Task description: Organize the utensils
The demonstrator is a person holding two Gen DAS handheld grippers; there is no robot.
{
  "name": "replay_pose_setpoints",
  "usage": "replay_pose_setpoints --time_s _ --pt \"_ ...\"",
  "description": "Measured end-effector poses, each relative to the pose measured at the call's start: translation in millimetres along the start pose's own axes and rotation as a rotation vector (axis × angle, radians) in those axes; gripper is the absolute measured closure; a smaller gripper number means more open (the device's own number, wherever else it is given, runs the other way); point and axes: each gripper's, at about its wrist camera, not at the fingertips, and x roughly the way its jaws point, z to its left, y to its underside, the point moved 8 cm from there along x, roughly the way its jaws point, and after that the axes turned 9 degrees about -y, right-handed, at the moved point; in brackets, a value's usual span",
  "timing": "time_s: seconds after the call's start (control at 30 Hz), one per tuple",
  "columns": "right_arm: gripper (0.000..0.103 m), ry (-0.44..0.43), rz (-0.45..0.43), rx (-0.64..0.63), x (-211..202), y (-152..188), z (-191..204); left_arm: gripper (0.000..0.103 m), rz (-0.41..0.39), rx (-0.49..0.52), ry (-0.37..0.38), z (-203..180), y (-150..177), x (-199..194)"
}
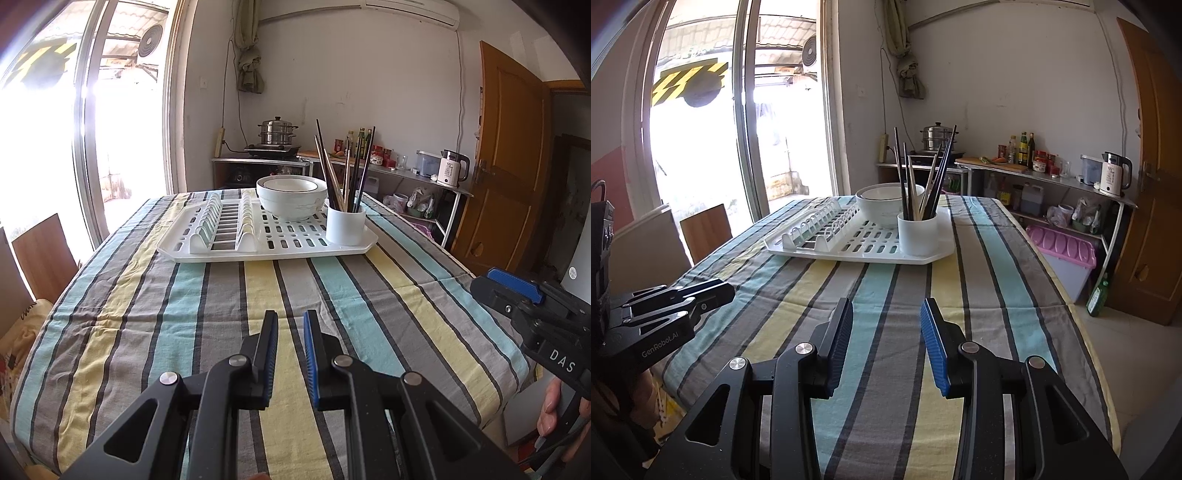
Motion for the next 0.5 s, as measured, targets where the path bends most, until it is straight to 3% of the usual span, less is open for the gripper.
replay_pose_setpoints --time_s 0.5 --pt "0.064 -0.002 0.009 0.002 3.0 0.8 -0.6 0.090 0.001 0.010 -0.004 -1.9 1.0 1.2"
